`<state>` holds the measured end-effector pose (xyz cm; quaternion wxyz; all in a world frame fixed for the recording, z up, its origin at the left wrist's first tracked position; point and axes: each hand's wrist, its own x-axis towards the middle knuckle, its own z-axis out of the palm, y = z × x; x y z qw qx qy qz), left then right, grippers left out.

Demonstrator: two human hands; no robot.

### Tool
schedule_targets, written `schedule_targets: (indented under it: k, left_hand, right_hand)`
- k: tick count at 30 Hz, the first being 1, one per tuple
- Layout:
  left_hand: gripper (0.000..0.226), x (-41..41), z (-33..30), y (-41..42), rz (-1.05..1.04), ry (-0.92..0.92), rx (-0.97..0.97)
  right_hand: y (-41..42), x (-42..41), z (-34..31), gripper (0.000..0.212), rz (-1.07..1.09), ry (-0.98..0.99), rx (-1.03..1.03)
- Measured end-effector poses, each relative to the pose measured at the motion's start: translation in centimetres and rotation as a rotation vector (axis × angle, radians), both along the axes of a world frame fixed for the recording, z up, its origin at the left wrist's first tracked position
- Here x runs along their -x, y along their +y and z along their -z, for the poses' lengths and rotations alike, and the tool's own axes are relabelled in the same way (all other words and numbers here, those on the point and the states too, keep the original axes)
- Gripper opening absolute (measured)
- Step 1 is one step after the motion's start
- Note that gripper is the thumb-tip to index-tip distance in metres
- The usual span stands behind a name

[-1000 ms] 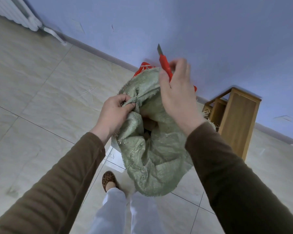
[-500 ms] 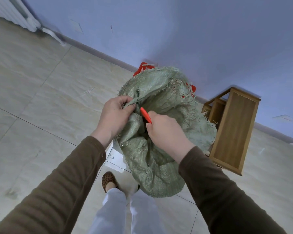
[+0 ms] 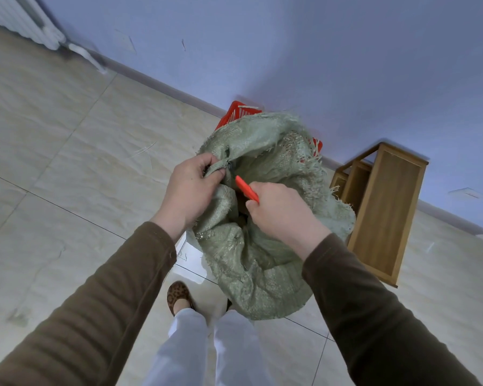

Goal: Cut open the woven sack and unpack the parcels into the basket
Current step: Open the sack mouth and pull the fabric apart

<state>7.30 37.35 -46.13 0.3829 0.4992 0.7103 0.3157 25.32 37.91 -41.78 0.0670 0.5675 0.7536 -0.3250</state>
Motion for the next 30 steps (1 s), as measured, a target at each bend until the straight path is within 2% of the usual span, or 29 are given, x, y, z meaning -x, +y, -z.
schedule_targets:
  k: [3, 6, 11, 16, 20, 25, 30]
  left_hand:
    - [0.022, 0.0, 0.1, -0.1, 0.011, -0.062, 0.029]
    - [0.021, -0.2, 0.1, -0.2, 0.059, -0.05, 0.038]
    - [0.013, -0.1, -0.3, -0.2, 0.104, 0.052, 0.06]
    - [0.023, -0.5, -1.0, 0.3, 0.101, 0.18, 0.042]
    - [0.017, -0.8, -1.2, 0.6, 0.079, 0.19, 0.013]
    - [0.034, -0.8, -1.2, 0.8, 0.039, 0.201, -0.016]
    - [0.043, -1.2, -1.2, 0.8, 0.072, 0.204, 0.009]
  right_hand:
    - [-0.2, 0.0, 0.0, 0.011, 0.013, -0.007, -0.006]
    - [-0.1, 0.2, -0.1, 0.013, 0.011, -0.014, 0.005]
    - [0.7, -0.3, -1.0, 0.014, 0.09, 0.039, 0.028]
    - [1.1, -0.9, -1.3, 0.015, 0.114, 0.015, 0.017]
    - [1.1, -0.8, -1.2, 0.015, 0.111, 0.009, -0.033]
    - [0.5, -0.7, -0.7, 0.013, 0.039, -0.061, -0.051]
    - [0.3, -0.3, -0.4, 0.014, 0.068, -0.028, -0.089]
